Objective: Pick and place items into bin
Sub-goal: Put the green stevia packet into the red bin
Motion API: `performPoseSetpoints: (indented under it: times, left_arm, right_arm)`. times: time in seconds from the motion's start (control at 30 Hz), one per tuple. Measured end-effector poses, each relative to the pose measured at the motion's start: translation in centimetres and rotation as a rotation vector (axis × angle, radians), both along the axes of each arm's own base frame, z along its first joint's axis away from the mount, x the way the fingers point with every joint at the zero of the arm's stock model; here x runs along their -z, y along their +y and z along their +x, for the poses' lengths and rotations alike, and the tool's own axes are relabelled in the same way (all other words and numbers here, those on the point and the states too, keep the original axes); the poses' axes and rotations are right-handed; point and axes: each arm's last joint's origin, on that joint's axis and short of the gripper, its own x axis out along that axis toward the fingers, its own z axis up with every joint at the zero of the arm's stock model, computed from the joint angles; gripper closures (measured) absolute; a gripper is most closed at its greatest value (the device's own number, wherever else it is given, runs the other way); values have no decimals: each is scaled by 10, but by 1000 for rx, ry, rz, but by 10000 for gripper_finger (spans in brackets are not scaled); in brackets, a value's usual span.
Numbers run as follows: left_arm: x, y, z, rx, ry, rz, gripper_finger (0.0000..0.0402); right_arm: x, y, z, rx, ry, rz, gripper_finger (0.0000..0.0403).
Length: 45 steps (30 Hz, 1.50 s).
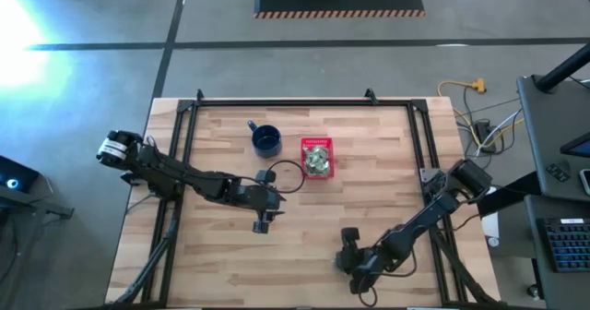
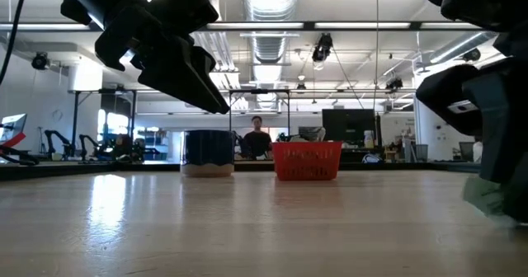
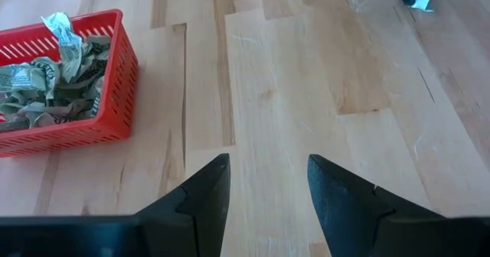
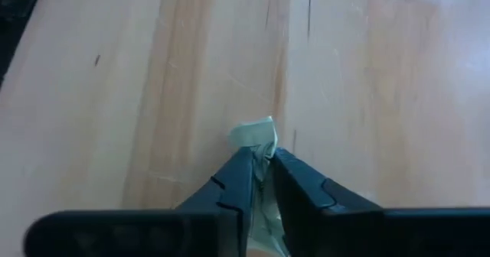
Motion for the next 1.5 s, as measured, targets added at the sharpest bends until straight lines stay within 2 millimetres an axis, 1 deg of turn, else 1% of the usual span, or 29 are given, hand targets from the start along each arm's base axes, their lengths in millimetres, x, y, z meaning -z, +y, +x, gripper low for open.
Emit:
performPoseSetpoints:
  times: [0.13, 0.2, 0.4, 0.47, 0.57, 0.63, 0.7, 0.8, 0.9, 1.03, 1.17, 1.33, 1.4, 1.5]
  left_arm:
    - [0, 0, 0, 0, 0, 0, 242]
    - [0, 0, 0, 0, 0, 0, 242]
    - [0, 0, 0, 1, 0, 1, 242]
    - [0, 0, 0, 0, 0, 1, 242]
    - [0, 0, 0, 0, 0, 1, 242]
    - [0, 0, 0, 1, -1, 0, 242]
    - [0, 0, 0, 1, 0, 1, 242]
    - [2, 0, -1, 1, 7, 3, 242]
    - [2, 0, -1, 1, 6, 2, 242]
    - [3, 0, -2, 1, 11, 4, 242]
    - [4, 1, -3, 7, 22, 14, 242]
    - [4, 1, -3, 22, 21, 32, 242]
    - [4, 1, -3, 22, 21, 33, 242]
    - [4, 1, -3, 22, 20, 33, 242]
  right_arm:
    - [-1, -2, 1, -20, -23, -61, 375]
    - [-2, -5, 3, -20, -55, -123, 381]
    - [-11, -19, 14, 46, -192, -429, 385]
    - [-17, -27, 19, 106, -243, -553, 385]
    - [-26, -45, 28, 227, -291, -719, 385]
    - [-33, -60, 36, 289, -294, -775, 385]
    - [-41, -79, 44, 325, -276, -789, 385]
    - [-51, -109, 55, 359, -234, -778, 385]
    - [-62, -143, 62, 400, -182, -751, 385]
    - [-74, -187, 60, 462, -105, -686, 385]
    - [-87, -223, 56, 487, -92, -545, 385]
    - [-90, -262, 51, 451, -79, -313, 385]
    - [-88, -277, 48, 480, -73, -237, 385]
    - [-84, -296, 44, 579, -65, -158, 385]
